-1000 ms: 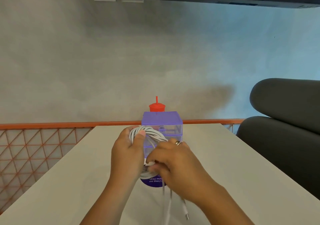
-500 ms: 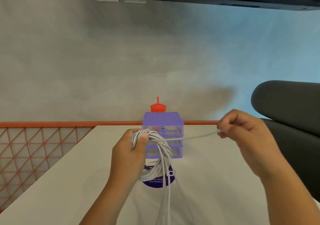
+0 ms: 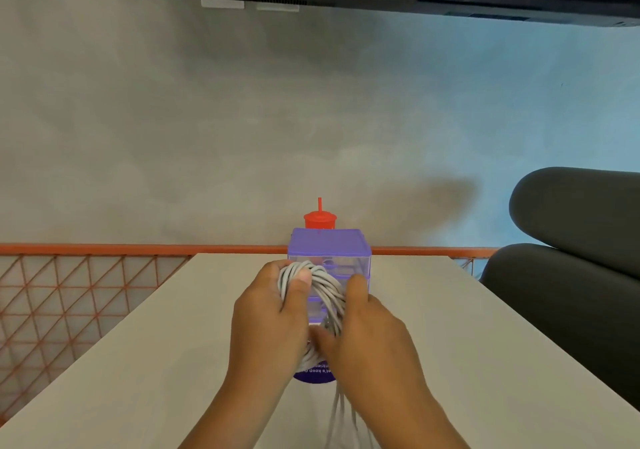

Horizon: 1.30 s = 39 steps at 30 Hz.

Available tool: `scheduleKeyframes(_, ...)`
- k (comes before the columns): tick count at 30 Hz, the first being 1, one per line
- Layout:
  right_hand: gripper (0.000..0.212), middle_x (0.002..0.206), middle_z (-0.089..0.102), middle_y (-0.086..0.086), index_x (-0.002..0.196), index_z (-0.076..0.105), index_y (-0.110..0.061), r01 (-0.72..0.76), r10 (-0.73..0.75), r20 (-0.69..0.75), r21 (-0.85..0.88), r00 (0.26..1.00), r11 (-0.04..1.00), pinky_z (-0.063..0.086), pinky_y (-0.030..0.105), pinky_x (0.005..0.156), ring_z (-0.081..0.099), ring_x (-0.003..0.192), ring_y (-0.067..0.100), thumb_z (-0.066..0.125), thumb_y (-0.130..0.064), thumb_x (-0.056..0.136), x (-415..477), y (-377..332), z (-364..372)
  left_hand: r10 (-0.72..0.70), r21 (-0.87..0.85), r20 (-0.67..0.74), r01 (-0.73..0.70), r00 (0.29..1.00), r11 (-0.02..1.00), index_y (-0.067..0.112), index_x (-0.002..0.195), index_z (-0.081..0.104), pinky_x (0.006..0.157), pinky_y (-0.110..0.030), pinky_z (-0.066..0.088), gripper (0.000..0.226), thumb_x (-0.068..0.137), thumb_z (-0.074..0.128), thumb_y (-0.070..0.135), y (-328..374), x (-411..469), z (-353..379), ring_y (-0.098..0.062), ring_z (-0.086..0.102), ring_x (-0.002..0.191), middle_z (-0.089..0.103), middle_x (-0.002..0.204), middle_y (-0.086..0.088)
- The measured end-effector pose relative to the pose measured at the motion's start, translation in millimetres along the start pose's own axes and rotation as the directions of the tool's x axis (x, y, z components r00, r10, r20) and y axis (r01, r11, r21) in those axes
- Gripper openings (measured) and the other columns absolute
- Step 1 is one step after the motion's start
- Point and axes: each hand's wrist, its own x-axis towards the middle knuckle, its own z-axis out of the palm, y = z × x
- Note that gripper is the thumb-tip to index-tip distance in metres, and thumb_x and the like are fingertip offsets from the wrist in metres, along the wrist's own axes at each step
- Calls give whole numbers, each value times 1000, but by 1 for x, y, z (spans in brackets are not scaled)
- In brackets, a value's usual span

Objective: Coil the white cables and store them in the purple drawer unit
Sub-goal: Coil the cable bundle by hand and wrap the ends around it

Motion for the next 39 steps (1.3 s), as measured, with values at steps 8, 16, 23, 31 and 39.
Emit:
scheduleKeyframes(8, 32, 92, 45, 0, 122, 25, -21, -16, 18, 97, -15, 995, 1000, 37, 22, 63, 45, 77, 17, 40, -31, 96, 2, 1, -1, 154, 154, -13, -150, 988, 977, 18, 110, 60, 62, 4, 38, 44, 90, 36, 50, 1, -8, 7, 2, 55, 68, 65, 97, 9)
scheduleKeyframes(16, 26, 96, 58, 0, 115, 37, -23, 8, -5, 52, -47, 999, 999, 40, 27, 61, 54, 83, 22, 36, -39, 96, -1, 4, -17, 367, 362, 68, -366, 928, 858, 14, 107, 58, 62, -18, 44, 33, 85, 41, 33, 1, -9, 4, -11, 63, 63, 72, 83, 0)
scheduleKeyframes(23, 36, 58, 64, -8, 102, 67, -27, 324, -412, -263, -321, 872, 890, 22, 18, 35, 55, 44, 12, 37, -37, 85, 3, -4, -23, 263, 320, -9, -247, 965, 915, 13, 106, 61, 52, -10, 34, 46, 86, 35, 46, 1, 5, -13, -21, 63, 63, 69, 81, 0)
scheduleKeyframes(31, 36, 69, 67, -3, 83, 68, -20, 650, -588, -518, -77, 622, 756, 46, 23, 56, 59, 62, 12, 39, -37, 95, 18, 35, -40, -86, -100, 230, 111, 969, 989, 27, 50, 60, 41, -9, 30, 41, 91, 53, 22, 24, 6, -19, -1, 45, 37, 47, 38, 14)
scheduleKeyframes(39, 56, 74, 57, 0, 78, 55, -18, 444, -345, -299, 390, 890, 807, 43, 23, 57, 52, 68, 14, 28, -66, 86, 21, 54, -40, -240, -270, 467, 396, 851, 878, 22, 42, 53, 38, -18, 25, 51, 93, 47, 22, 41, 4, -28, -10, 25, 34, 30, 45, 4)
